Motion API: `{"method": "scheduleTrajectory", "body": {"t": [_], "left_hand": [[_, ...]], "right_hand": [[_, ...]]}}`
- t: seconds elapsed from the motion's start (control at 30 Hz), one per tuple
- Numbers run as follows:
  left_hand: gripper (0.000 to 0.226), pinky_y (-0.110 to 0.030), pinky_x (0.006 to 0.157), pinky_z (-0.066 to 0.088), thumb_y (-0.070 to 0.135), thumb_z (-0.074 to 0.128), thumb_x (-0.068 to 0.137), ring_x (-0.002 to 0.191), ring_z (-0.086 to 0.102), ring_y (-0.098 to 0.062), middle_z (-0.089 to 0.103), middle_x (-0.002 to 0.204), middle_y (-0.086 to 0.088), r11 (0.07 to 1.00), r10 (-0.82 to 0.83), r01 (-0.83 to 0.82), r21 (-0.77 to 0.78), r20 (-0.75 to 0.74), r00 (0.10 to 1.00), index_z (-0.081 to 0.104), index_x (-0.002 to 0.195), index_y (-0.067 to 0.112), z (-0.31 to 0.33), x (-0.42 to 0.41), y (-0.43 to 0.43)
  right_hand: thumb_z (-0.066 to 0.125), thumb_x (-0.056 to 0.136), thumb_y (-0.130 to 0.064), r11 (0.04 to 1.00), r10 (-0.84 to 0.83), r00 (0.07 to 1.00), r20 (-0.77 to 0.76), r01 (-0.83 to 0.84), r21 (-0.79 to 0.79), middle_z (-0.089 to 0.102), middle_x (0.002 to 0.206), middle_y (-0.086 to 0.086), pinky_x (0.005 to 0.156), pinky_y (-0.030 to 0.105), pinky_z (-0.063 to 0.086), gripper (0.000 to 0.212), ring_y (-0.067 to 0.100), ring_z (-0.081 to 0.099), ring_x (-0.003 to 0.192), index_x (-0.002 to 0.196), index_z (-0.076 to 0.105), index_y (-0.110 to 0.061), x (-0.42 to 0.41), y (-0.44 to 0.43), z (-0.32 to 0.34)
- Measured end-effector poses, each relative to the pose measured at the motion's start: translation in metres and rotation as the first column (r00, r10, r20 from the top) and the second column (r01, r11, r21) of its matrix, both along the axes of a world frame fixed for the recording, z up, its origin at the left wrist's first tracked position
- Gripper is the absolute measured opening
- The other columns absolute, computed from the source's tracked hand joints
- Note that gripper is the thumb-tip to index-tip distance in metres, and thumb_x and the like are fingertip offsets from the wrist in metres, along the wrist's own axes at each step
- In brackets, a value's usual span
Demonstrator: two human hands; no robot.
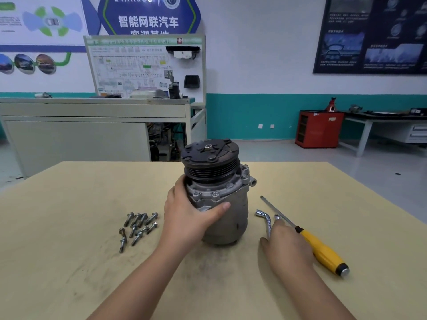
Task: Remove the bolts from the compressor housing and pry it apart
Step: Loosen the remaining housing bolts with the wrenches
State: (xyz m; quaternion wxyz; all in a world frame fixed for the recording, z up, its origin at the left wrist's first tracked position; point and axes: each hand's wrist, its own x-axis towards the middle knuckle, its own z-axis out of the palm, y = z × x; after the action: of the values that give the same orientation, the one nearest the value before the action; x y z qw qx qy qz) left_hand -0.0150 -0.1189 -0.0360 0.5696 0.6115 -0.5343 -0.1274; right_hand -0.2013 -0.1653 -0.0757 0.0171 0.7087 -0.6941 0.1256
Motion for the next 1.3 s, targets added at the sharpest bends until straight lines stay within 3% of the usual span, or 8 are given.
{"method": "scheduleTrajectory", "body": {"t": [0.1, 0.2, 0.6, 0.77, 0.93, 1.03, 1.13, 1.3], "left_hand": [[0.102, -0.036, 0.103, 0.043, 0.061, 0.081, 0.046, 0.124, 0.047, -0.010, 0.050, 0.134, 0.009, 0.999, -0.052, 0.052, -0.009, -0.025, 0.998, 0.039, 0.135, 0.033, -0.002, 0.008, -0.001], [0.087, -0.008, 0.084, 0.043, 0.063, 0.078, 0.040, 0.108, 0.053, 0.014, 0.057, 0.117, 0.031, 0.987, -0.162, 0.161, -0.019, -0.119, 0.980, 0.041, 0.118, 0.052, -0.003, 0.024, -0.005], [0.116, -0.027, 0.098, 0.046, 0.055, 0.089, 0.043, 0.126, 0.052, -0.008, 0.055, 0.138, 0.013, 0.839, -0.521, 0.545, -0.004, -0.298, 0.800, 0.038, 0.143, 0.030, -0.002, 0.073, -0.025], [0.118, -0.021, 0.080, 0.054, 0.064, 0.087, 0.037, 0.117, 0.059, -0.006, 0.060, 0.131, 0.013, 0.858, -0.485, 0.511, -0.054, -0.412, 0.771, 0.041, 0.141, 0.030, -0.013, 0.065, -0.024], [0.094, -0.039, 0.101, 0.047, 0.058, 0.081, 0.051, 0.120, 0.057, -0.010, 0.062, 0.129, 0.010, 0.915, -0.395, 0.385, -0.117, -0.446, 0.803, 0.048, 0.135, 0.032, -0.023, 0.054, -0.023], [0.069, -0.033, 0.101, 0.047, 0.052, 0.082, 0.066, 0.117, 0.058, -0.006, 0.062, 0.127, 0.007, 0.946, -0.323, 0.290, -0.144, -0.423, 0.846, 0.050, 0.126, 0.039, -0.026, 0.047, -0.020], [0.069, -0.009, 0.088, 0.047, 0.053, 0.069, 0.062, 0.111, 0.054, 0.010, 0.055, 0.127, 0.019, 0.968, -0.236, 0.189, -0.167, -0.340, 0.910, 0.045, 0.125, 0.044, -0.023, 0.037, -0.015], [0.085, -0.018, 0.096, 0.039, 0.053, 0.070, 0.061, 0.115, 0.050, -0.001, 0.048, 0.133, 0.012, 0.984, -0.111, 0.075, -0.161, -0.225, 0.968, 0.036, 0.137, 0.033, -0.022, 0.026, -0.011]], "right_hand": [[0.044, 0.096, -0.033, 0.999, -0.003, 0.999, -0.039, 0.004, 0.044, 0.062, 0.096, -0.003, 0.044, 0.023, 0.028, 0.020, 0.017, 0.060, 0.089, 0.107, 0.054, -0.020, 0.001, 0.001, 0.003], [0.043, 0.094, -0.028, 0.997, 0.008, 1.000, -0.029, -0.006, 0.083, 0.047, 0.075, -0.004, 0.045, 0.022, 0.030, 0.011, 0.018, 0.051, 0.076, 0.090, 0.051, -0.021, 0.003, 0.002, 0.006], [0.047, 0.086, -0.033, 0.998, -0.049, 0.981, 0.189, 0.040, 0.051, 0.048, 0.062, -0.005, 0.042, 0.022, 0.025, 0.030, 0.012, 0.044, 0.055, 0.062, 0.037, -0.019, -0.002, 0.008, 0.011], [0.056, 0.077, -0.023, 0.999, -0.037, 0.793, 0.608, 0.026, 0.027, 0.061, 0.047, 0.005, 0.048, 0.025, 0.038, 0.026, 0.020, 0.058, 0.049, 0.055, 0.047, -0.010, -0.007, 0.009, 0.014], [0.054, 0.079, -0.007, 0.996, 0.023, 0.513, 0.858, -0.083, 0.023, 0.057, 0.043, 0.004, 0.039, 0.021, 0.035, 0.013, 0.011, 0.045, 0.036, 0.067, 0.056, -0.003, -0.008, 0.012, 0.023], [0.051, 0.087, -0.002, 0.986, 0.066, 0.355, 0.932, -0.164, -0.007, 0.051, 0.042, 0.003, 0.035, 0.020, 0.031, 0.008, 0.014, 0.040, 0.034, 0.081, 0.055, -0.004, -0.008, 0.018, 0.033], [0.053, 0.092, -0.005, 0.973, 0.157, 0.317, 0.935, -0.209, -0.092, 0.044, 0.041, 0.001, 0.034, 0.019, 0.028, 0.008, 0.014, 0.034, 0.033, 0.084, 0.056, -0.004, -0.010, 0.028, 0.049], [0.058, 0.091, -0.012, 0.947, 0.252, 0.325, 0.912, -0.275, -0.164, 0.039, 0.041, 0.000, 0.034, 0.017, 0.025, 0.010, 0.011, 0.028, 0.035, 0.083, 0.059, -0.005, -0.009, 0.050, 0.082]]}}
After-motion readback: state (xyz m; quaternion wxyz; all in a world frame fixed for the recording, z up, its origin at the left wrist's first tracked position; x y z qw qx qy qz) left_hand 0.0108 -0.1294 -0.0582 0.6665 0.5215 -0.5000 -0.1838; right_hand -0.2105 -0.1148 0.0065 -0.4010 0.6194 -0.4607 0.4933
